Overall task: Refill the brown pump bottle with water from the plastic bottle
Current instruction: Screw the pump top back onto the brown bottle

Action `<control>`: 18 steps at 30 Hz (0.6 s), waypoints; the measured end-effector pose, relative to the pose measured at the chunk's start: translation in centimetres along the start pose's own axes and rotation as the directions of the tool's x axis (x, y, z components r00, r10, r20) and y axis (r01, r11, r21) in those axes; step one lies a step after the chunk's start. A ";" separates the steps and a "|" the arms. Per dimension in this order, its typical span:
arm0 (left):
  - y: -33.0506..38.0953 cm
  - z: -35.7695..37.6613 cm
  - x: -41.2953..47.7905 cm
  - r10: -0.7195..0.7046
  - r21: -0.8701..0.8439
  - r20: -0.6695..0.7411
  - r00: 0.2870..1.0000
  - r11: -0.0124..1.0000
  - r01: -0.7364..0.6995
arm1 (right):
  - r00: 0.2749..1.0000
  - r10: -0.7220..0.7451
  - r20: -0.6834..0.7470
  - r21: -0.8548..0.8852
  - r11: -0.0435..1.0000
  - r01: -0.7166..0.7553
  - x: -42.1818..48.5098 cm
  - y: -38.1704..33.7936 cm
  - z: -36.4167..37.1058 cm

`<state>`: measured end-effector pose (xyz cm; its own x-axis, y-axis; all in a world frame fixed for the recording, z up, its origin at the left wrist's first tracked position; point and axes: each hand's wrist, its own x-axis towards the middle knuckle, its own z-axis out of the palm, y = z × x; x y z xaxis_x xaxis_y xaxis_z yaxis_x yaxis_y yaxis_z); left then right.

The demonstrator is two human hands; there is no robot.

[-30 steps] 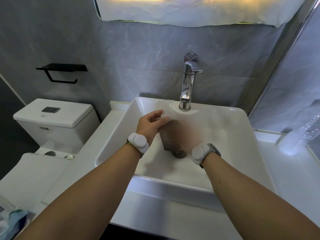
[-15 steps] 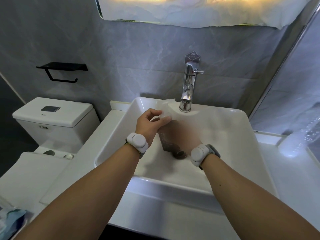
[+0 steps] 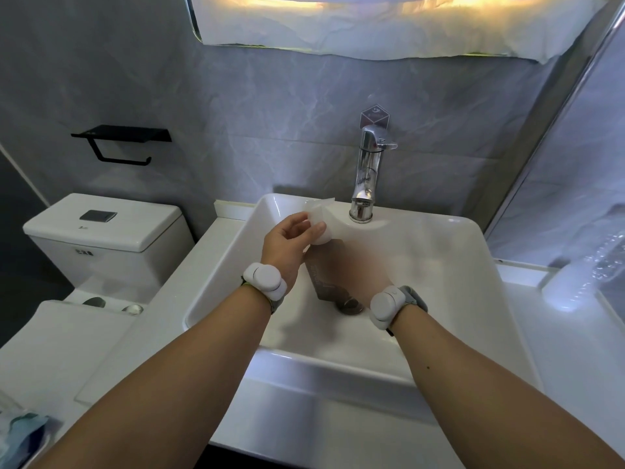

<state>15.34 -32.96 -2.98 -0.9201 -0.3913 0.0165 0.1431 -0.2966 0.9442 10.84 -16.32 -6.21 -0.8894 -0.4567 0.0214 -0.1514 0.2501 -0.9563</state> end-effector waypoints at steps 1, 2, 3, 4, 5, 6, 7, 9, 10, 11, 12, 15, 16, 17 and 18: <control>0.0 0.0 0.0 -0.011 -0.006 0.010 1.000 1.000 0.012 | 1.000 -0.001 -0.001 0.015 1.000 0.001 0.0 0.0 0.0; 0.0 0.0 0.0 -0.017 -0.011 0.014 1.000 1.000 0.018 | 1.000 -0.002 -0.001 0.031 1.000 0.002 0.0 -0.1 -0.1; 0.1 0.1 0.0 -0.017 -0.011 0.015 1.000 1.000 0.017 | 1.000 -0.003 0.001 0.044 0.999 0.003 0.0 -0.1 -0.1; 0.2 0.1 0.0 -0.011 -0.008 0.017 1.000 1.000 0.011 | 1.000 -0.002 0.004 0.050 0.999 0.002 0.0 -0.1 -0.2; 0.2 0.0 0.0 -0.003 -0.008 0.024 1.000 1.000 0.003 | 1.000 0.000 0.007 0.047 0.999 0.000 0.0 -0.2 -0.2; 0.2 0.0 0.0 0.008 -0.015 0.035 0.999 1.000 -0.007 | 1.000 0.004 0.010 0.039 0.999 -0.004 0.0 -0.1 -0.2; 0.2 -0.1 0.0 0.019 -0.026 0.048 0.999 0.999 -0.018 | 1.000 0.007 0.014 0.029 1.000 -0.008 0.0 -0.1 -0.2; 0.2 -0.4 0.1 0.035 -0.051 0.061 0.998 0.998 -0.032 | 1.000 0.015 0.021 0.006 1.000 -0.016 0.0 -0.2 -0.1; 0.2 -0.4 0.0 0.038 -0.051 0.064 0.997 0.998 -0.035 | 1.000 0.018 0.023 -0.001 1.000 -0.018 0.0 -0.1 -0.1; 0.2 -0.4 0.0 0.043 -0.038 0.063 0.997 0.998 -0.040 | 1.000 0.017 0.022 -0.003 1.000 -0.017 0.0 -0.1 -0.1; 0.2 -0.4 0.0 0.045 -0.014 0.064 0.997 0.999 -0.044 | 1.000 0.016 0.017 -0.002 1.000 -0.016 0.0 -0.1 -0.1; 0.2 -0.1 -0.2 0.042 0.042 0.067 0.997 0.998 -0.045 | 1.000 0.008 -0.004 0.025 1.000 -0.008 0.0 -0.3 -0.2; 0.2 0.0 -0.2 0.043 0.053 0.065 0.997 0.998 -0.047 | 1.000 0.003 -0.011 0.031 1.000 -0.002 0.0 -0.3 -0.2; 0.2 0.0 -0.3 0.049 0.065 0.063 0.997 0.996 -0.053 | 1.000 -0.001 -0.015 0.036 0.999 0.002 -0.1 -0.4 -0.2; 0.2 0.1 -0.3 0.057 0.080 0.060 0.997 0.995 -0.062 | 1.000 -0.003 -0.016 0.040 0.999 0.004 -0.1 -0.4 -0.2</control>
<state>15.63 -32.83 -2.80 -0.9306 -0.3548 0.0903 0.1702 -0.2009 0.9647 10.86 -16.20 -5.76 -0.8959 -0.4434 0.0294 -0.1375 0.2137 -0.9672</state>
